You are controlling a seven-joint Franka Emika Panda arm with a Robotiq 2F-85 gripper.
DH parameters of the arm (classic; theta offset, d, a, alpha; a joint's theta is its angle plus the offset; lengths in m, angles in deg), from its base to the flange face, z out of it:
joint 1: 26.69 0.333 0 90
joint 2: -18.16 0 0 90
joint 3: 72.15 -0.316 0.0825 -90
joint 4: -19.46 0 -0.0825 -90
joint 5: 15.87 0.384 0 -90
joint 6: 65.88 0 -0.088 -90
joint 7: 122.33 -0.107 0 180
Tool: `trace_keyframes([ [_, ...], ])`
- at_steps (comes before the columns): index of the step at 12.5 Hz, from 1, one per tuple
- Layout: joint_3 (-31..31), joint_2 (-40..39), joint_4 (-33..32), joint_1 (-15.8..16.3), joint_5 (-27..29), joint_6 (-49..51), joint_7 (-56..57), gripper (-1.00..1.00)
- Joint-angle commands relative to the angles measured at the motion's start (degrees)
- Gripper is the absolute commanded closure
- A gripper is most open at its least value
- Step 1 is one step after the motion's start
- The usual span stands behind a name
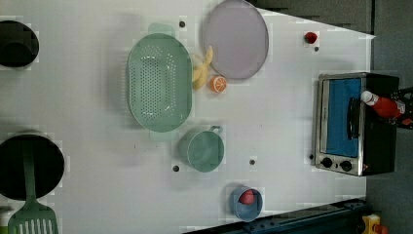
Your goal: Pick Ketchup from oven and place it on table.
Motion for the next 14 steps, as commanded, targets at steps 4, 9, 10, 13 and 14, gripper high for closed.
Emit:
trace_keyframes([
  [4,1.34,5.84,5.05,-0.74,-0.17,6.19,-0.43,-0.27],
  [9,-0.03,12.49,11.66,3.10,-9.37,18.95,0.44,-0.27],
  [10,-1.33,13.85,12.49,4.40,-10.30,20.84,0.85,-0.27],
  [13,-7.26,18.43,13.03,8.12,-10.30,27.76,0.85,-0.27],
  [14,-9.46,19.77,12.98,9.07,-10.29,30.92,0.84,-0.27],
])
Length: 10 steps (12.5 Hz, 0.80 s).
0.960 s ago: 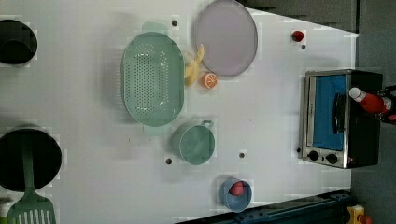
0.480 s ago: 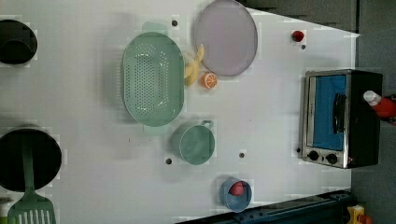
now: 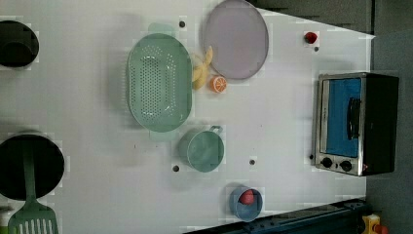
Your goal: Pick Ketchup from oven and place it on table.
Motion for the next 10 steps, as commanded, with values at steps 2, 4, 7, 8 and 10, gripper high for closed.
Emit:
trace_keyframes([
  [2,-10.51,4.59,-0.16,7.42,-0.42,8.70,0.16,-0.27],
  [4,-14.56,5.81,-1.31,8.21,-0.42,8.83,-0.15,-0.27],
  [7,-19.78,6.68,-6.61,8.76,-0.42,8.62,-0.30,-0.27],
  [8,-20.82,6.69,-9.04,8.80,-0.42,8.06,-1.32,-0.27],
  [10,-21.82,6.64,-14.84,8.84,-0.42,5.27,-3.59,-0.27],
])
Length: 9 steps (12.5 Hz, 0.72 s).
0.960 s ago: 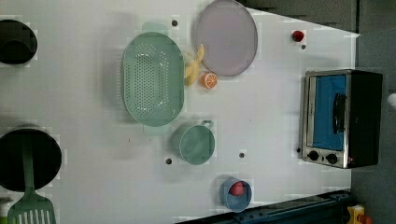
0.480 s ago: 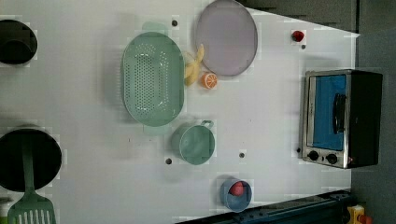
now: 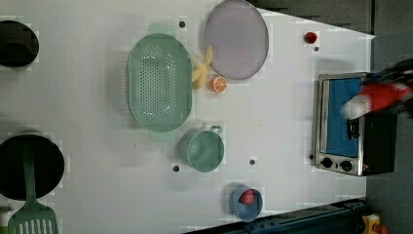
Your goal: Pick Ketchup from oven and place it on table.
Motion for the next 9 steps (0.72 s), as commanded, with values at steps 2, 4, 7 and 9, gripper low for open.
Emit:
trace_keyframes([
  [2,3.36,-1.24,-11.61,-1.18,-0.27,-7.59,-2.79,-0.27],
  [4,3.40,-2.13,-18.47,-1.21,-0.26,-16.51,-2.78,-0.27],
  [7,3.37,-6.53,-25.72,-1.20,-0.18,-29.46,-2.79,-0.27],
  [9,3.33,-10.45,-27.33,-1.20,-0.04,-34.59,-2.78,-0.27],
])
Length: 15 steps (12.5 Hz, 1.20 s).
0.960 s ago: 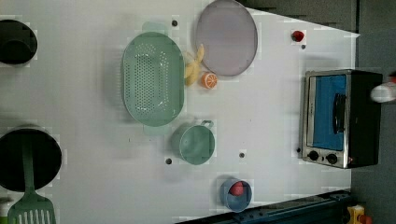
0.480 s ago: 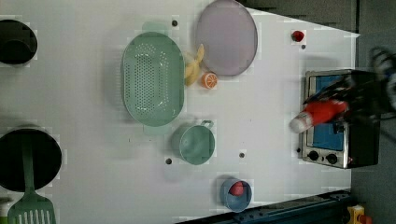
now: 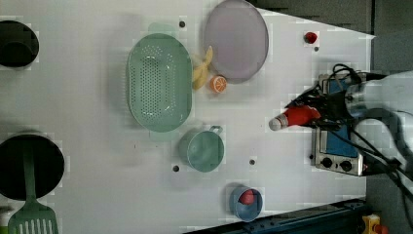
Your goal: Pick Ketchup from oven and place it on table.
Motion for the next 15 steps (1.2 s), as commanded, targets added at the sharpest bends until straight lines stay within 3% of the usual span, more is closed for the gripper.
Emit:
trace_keyframes([
  [1,1.96,-2.03,-2.37,0.27,0.69,-4.92,-1.47,-0.27],
  [3,1.73,-5.45,-2.36,0.28,0.72,-7.90,-1.47,-0.33],
  [6,1.59,-8.55,-2.35,0.29,0.83,-12.06,-1.47,-1.00],
  [11,1.59,0.65,1.94,0.33,0.80,-5.13,-2.52,-1.00],
  [15,1.40,9.39,12.52,0.41,0.60,9.60,-2.52,-1.00],
])
